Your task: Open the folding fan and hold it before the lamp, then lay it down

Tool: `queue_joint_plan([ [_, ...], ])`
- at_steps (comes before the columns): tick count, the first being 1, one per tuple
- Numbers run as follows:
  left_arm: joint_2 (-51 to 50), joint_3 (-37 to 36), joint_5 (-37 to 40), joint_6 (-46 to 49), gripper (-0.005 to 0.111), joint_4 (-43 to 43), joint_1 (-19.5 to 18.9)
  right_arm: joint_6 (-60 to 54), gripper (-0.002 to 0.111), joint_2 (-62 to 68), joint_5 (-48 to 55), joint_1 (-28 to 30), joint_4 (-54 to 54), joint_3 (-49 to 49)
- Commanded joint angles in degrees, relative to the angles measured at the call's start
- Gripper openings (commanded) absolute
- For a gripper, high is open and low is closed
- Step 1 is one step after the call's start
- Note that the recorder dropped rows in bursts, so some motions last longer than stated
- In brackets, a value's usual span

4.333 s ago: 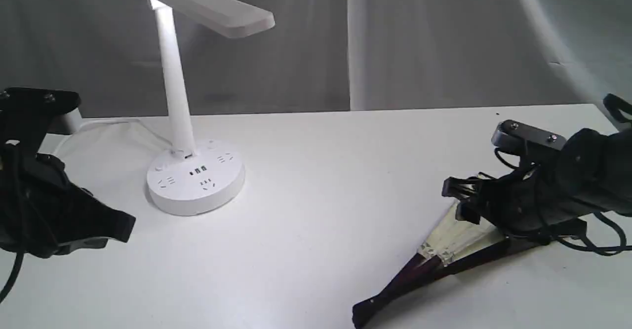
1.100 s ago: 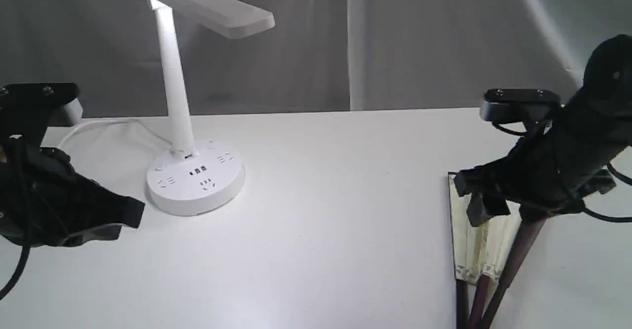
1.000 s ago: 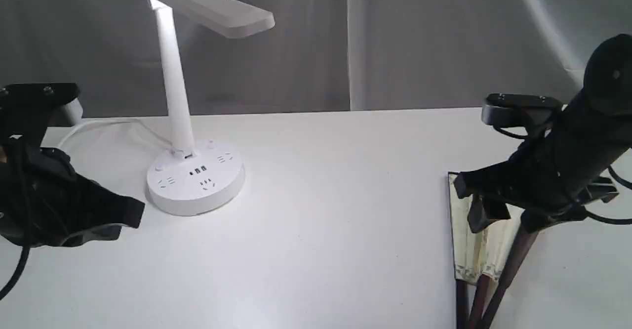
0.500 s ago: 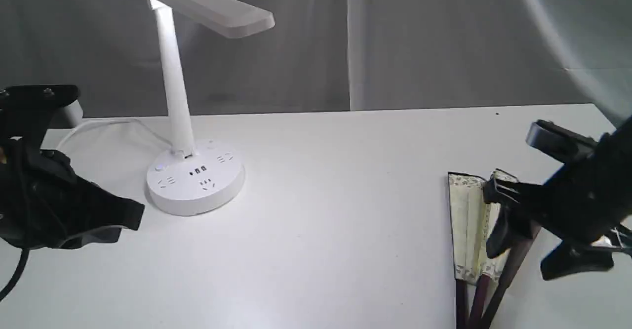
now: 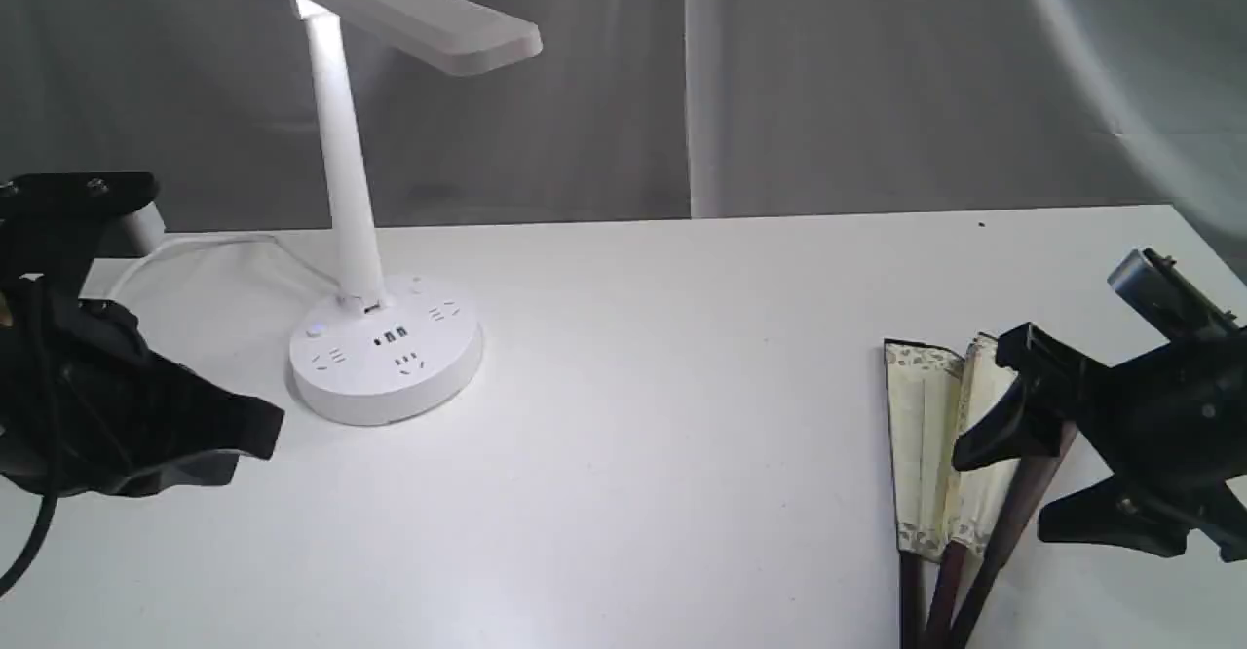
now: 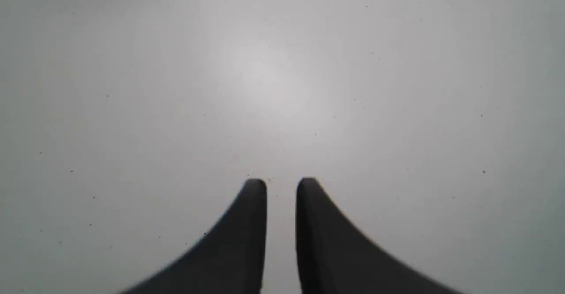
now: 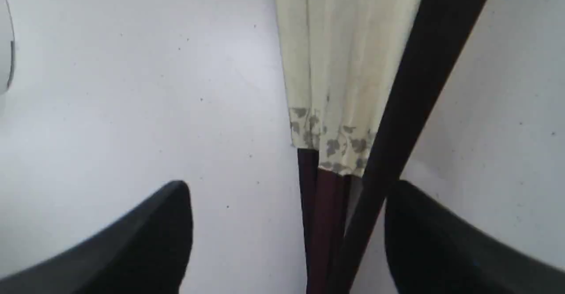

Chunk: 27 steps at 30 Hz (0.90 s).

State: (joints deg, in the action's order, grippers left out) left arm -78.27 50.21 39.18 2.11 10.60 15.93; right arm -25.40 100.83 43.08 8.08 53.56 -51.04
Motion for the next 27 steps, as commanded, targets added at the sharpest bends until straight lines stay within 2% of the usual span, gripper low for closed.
queue_joint_plan([
  [1, 0.0, 0.4, -0.1, -0.2, 0.012, 0.4, 0.3, -1.3, 0.062, -0.4, -3.8, 0.5, 0.9, 1.9],
  [9, 0.0, 0.4, -0.1, -0.2, 0.012, 0.4, 0.3, -1.6, 0.058, -0.2, -9.0, 0.5, 3.6, 5.0],
  [17, 0.0, 0.4, -0.1, -0.2, 0.012, 0.4, 0.3, -4.0, 0.057, 4.2, -10.7, 0.6, 11.0, 5.0],
  [23, 0.0, 0.4, -0.1, -0.2, 0.012, 0.4, 0.3, -12.5, 0.057, 7.2, -9.5, 0.8, 19.2, 5.0],
  [27, 0.0, 0.4, -0.1, -0.2, 0.012, 0.4, 0.3, -19.4, 0.057, 7.7, -4.5, 4.3, 27.0, 5.0],
])
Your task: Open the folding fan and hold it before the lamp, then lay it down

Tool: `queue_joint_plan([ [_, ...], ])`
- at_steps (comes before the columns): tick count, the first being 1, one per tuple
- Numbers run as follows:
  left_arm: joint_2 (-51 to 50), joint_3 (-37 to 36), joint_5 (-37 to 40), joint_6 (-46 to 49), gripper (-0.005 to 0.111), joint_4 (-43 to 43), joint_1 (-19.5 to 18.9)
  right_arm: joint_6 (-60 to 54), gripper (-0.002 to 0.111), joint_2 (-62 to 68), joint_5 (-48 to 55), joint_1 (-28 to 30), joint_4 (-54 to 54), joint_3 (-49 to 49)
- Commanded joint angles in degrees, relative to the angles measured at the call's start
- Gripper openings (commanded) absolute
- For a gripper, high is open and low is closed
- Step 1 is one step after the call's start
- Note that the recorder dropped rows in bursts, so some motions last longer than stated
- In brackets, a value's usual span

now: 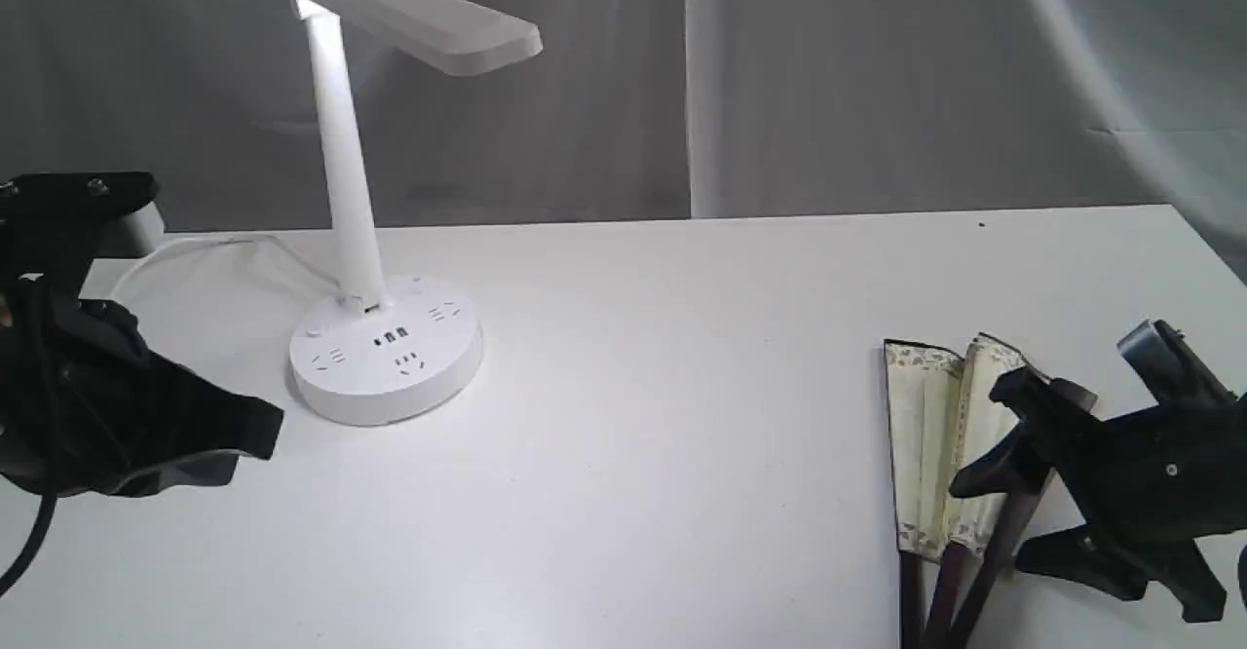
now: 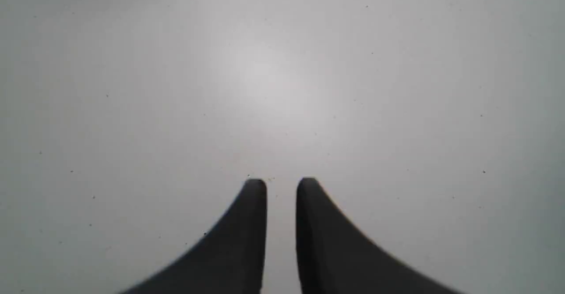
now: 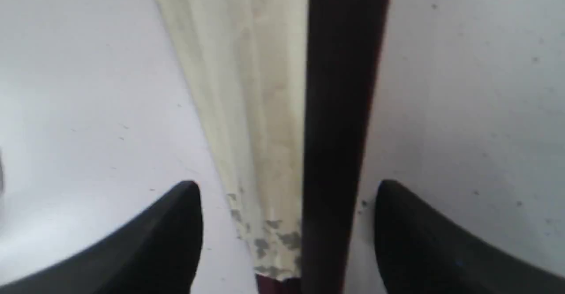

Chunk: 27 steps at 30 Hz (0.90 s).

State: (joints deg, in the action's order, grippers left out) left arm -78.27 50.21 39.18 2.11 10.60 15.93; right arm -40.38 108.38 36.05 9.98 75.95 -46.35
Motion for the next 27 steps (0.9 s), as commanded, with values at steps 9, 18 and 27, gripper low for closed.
queue_joint_plan([
  [9, 0.0, 0.4, -0.7, 0.0, 0.012, 0.4, 0.3, -4.7, 0.057, 2.5, 6.4, 7.2, 5.1, 0.3],
  [18, 0.0, 0.4, -0.7, -0.1, 0.012, 0.4, 0.3, -15.1, 0.057, 7.5, 10.5, 7.1, 16.2, 0.3],
  [27, 0.0, 0.4, -0.7, 0.0, 0.012, 0.4, 0.3, -19.7, 0.048, 9.8, 8.8, 7.1, 18.2, 0.3],
])
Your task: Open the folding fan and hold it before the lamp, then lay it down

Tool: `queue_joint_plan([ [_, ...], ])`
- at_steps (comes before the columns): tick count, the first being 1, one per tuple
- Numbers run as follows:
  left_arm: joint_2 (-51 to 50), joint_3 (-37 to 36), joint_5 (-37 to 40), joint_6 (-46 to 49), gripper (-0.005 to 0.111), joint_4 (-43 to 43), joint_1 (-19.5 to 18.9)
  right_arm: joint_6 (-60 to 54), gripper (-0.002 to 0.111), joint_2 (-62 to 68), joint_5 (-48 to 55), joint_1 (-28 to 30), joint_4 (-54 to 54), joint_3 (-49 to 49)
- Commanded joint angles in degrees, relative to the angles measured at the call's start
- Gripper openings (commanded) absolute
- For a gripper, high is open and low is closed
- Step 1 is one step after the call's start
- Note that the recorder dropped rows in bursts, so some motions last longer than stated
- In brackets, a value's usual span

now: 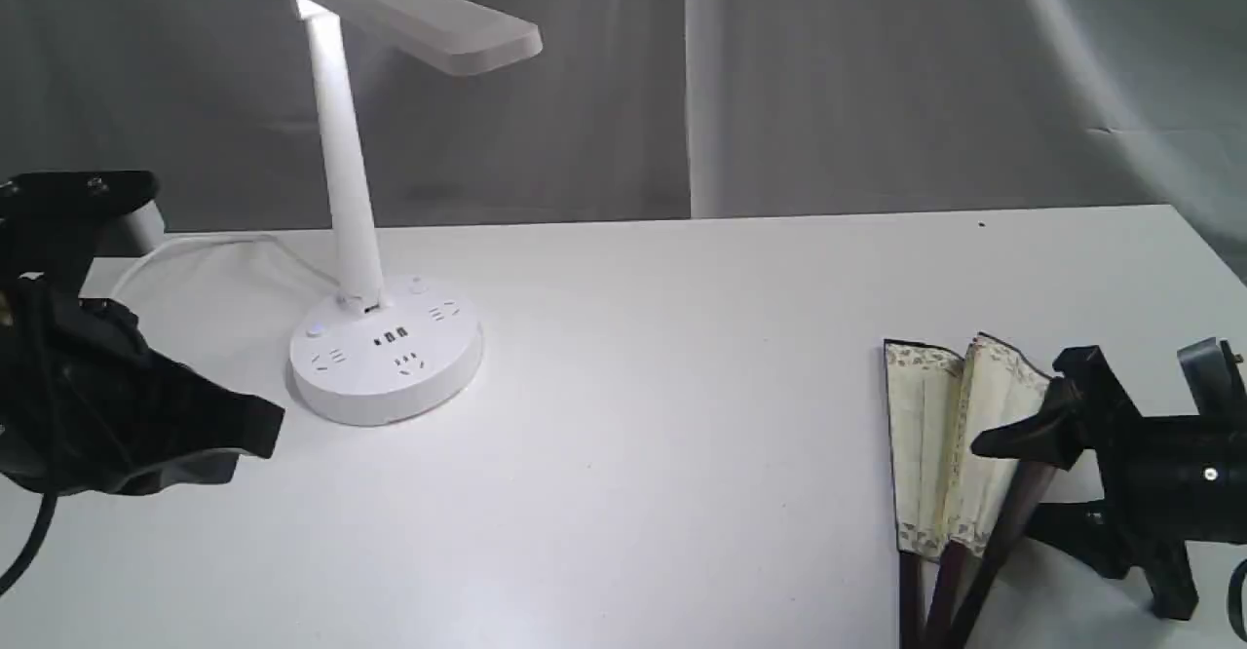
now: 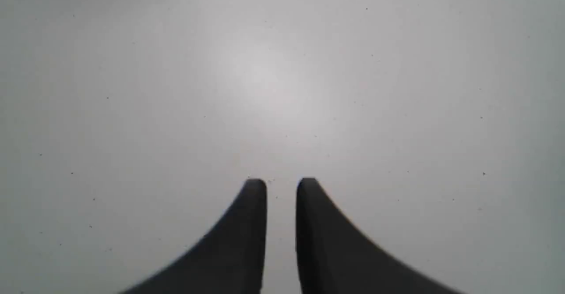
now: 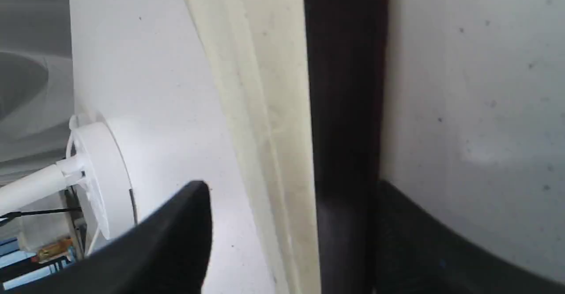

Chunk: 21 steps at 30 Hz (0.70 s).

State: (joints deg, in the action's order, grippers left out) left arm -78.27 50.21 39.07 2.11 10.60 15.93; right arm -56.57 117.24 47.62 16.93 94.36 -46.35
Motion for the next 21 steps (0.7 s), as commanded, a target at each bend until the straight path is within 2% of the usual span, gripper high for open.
queue_joint_plan([
  [1, 0.0, 0.4, -0.6, 0.0, 0.012, 0.4, 0.3, -4.4, 0.045, 0.9, -2.8, 0.1, 0.0, 0.3],
  [12, 0.0, 0.4, -1.3, 0.0, 0.012, 0.4, 0.3, -7.0, 0.002, 0.9, -1.1, 0.1, 1.2, 0.3],
  [17, 0.0, 0.4, -2.6, -0.1, 0.012, 0.4, 0.3, -11.5, 0.0, 0.9, 4.4, 0.1, 2.0, 0.3],
  [21, 0.0, 0.4, -3.2, -0.1, 0.012, 0.4, 0.3, -18.4, 0.0, 0.9, 15.2, 0.1, 5.5, 0.3],
])
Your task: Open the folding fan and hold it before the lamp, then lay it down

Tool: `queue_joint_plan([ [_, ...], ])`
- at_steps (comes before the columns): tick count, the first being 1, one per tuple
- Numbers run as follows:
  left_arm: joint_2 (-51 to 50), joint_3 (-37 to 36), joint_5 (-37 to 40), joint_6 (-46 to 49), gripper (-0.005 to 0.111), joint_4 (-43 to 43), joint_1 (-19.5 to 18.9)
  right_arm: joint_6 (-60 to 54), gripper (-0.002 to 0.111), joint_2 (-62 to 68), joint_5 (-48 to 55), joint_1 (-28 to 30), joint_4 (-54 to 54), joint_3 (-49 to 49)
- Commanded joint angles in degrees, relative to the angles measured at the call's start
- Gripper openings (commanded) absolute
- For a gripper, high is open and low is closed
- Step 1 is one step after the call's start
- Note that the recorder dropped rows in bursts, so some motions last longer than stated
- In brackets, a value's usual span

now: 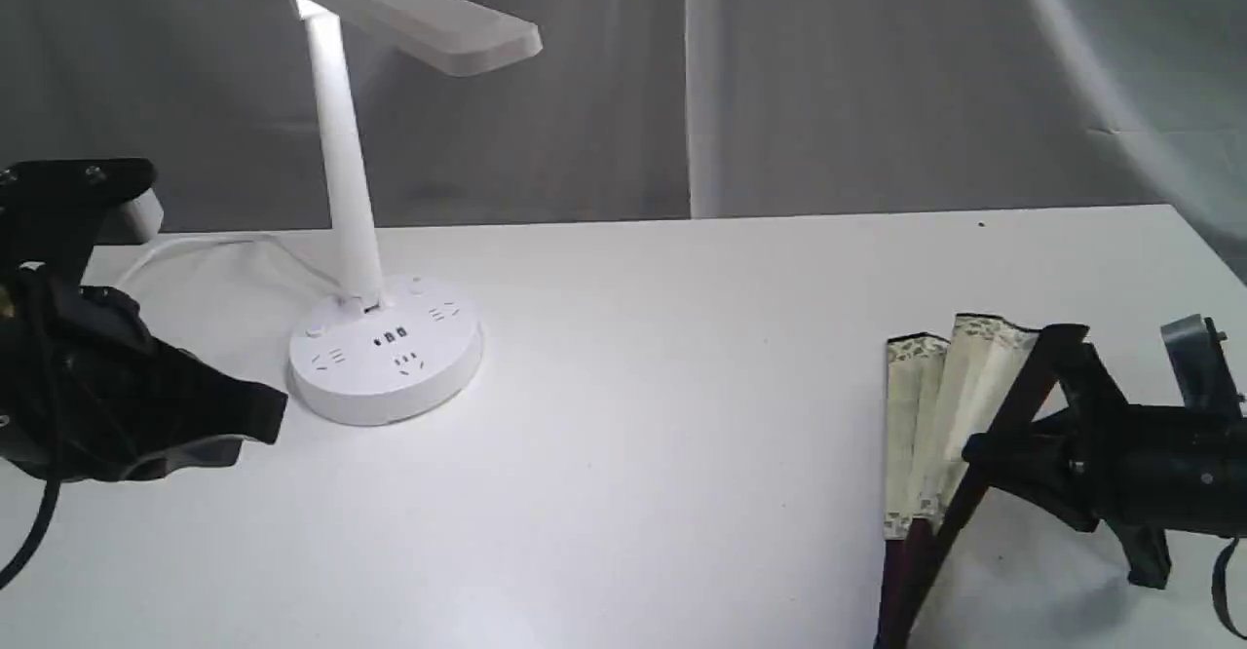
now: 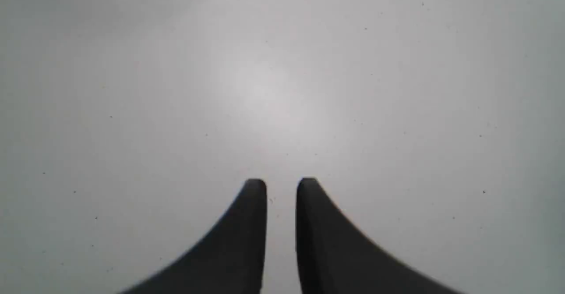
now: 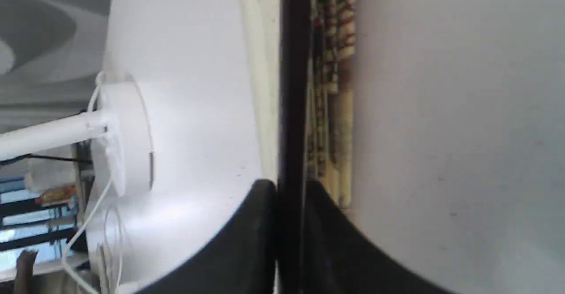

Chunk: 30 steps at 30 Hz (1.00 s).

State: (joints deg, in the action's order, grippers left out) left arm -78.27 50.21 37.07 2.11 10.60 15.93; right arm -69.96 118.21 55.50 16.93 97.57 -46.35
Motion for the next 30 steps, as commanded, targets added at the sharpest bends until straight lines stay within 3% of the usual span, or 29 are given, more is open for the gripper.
queue_joint_plan([
  [1, 0.0, 0.4, -1.2, -0.1, 0.012, 0.4, 0.3, -5.9, 0.0, 0.0, 9.7, 0.1, 2.4, 0.3],
  [3, 0.0, 0.4, -1.6, -0.1, 0.012, 0.4, 0.3, -8.2, 0.0, 0.0, 14.5, 0.1, 2.4, 0.3],
  [9, 0.0, 0.4, -2.1, 0.0, 0.012, 2.5, 0.3, -8.8, 0.0, 0.0, 14.5, 0.2, 2.4, 0.3],
  [13, 0.0, 0.4, -4.2, 1.3, 0.012, 9.7, 0.3, -8.4, 0.0, -0.2, 14.5, 0.2, -0.1, 0.3],
  [19, -0.5, 0.4, -6.7, 10.6, 0.017, 20.8, 0.3, -7.5, 0.0, -0.2, 14.5, 0.2, -4.8, 0.3],
  [26, -7.8, 2.7, -2.1, 12.1, 0.012, 20.1, 0.3, -5.1, 0.0, -0.2, 14.5, 0.2, -7.6, 0.3],
  [30, -11.3, 4.9, -2.1, 11.4, 0.007, 15.0, 3.5, -4.2, 0.0, -1.2, 14.5, 0.2, -8.2, 0.3],
])
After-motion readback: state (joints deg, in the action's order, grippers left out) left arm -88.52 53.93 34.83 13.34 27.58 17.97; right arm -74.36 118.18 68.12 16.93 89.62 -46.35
